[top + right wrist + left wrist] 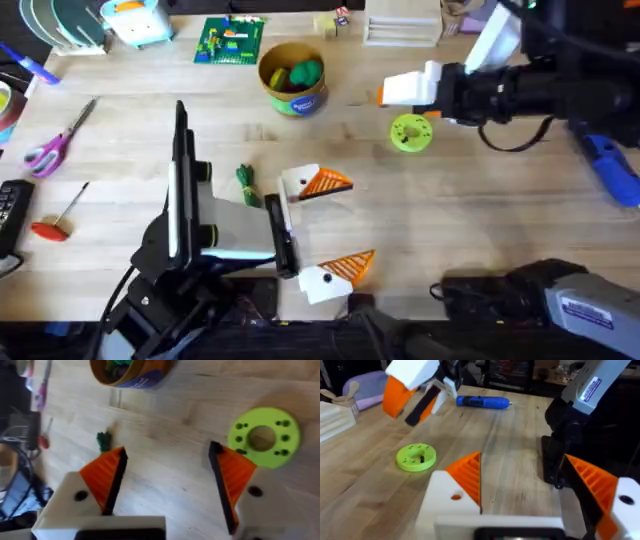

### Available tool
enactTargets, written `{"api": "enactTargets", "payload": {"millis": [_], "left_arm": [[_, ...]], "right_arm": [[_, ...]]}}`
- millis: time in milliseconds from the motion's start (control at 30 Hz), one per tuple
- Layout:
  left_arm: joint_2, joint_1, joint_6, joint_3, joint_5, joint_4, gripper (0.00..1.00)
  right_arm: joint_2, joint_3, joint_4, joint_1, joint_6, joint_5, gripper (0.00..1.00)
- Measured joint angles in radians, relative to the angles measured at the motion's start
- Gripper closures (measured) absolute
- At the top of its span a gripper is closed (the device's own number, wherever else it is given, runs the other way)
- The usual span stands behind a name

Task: Pick up the gripper from the table and insert it into the empty holder that is missing its gripper. Then pick up a screw, insert it into the mounting hole, and use the screwdriver to tighten it. Finally, clean up the table by picking up the vegetable and placing it into the bucket.

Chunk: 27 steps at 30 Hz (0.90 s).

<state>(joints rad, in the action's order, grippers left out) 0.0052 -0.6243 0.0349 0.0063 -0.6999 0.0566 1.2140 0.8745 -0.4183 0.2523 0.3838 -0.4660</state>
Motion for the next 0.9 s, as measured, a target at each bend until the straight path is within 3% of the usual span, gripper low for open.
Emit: {"api": "enactTargets", "payload": {"millis": [167,400,700,900], "left_arm": [[0.000,0.000,0.000,0.000,-0.002,0.000,0.008],[0.000,0.000,0.000,0.000,-0.008,0.000,0.008],[0.000,0.000,0.000,0.000,-0.008,0.000,0.007],[0.000,0.000,0.000,0.000,-0.008,0.000,0.007]], "right_arm": [[-0.054,0.113,-0.196,0.000,-0.146,0.168,0.009],[-0.034,0.116,-0.239,0.014,-0.284,0.205,0.008],[0.069,0.116,-0.298,0.164,-0.499,0.357,0.008],[0.187,0.116,-0.269,0.188,-0.542,0.451,0.136]]}}
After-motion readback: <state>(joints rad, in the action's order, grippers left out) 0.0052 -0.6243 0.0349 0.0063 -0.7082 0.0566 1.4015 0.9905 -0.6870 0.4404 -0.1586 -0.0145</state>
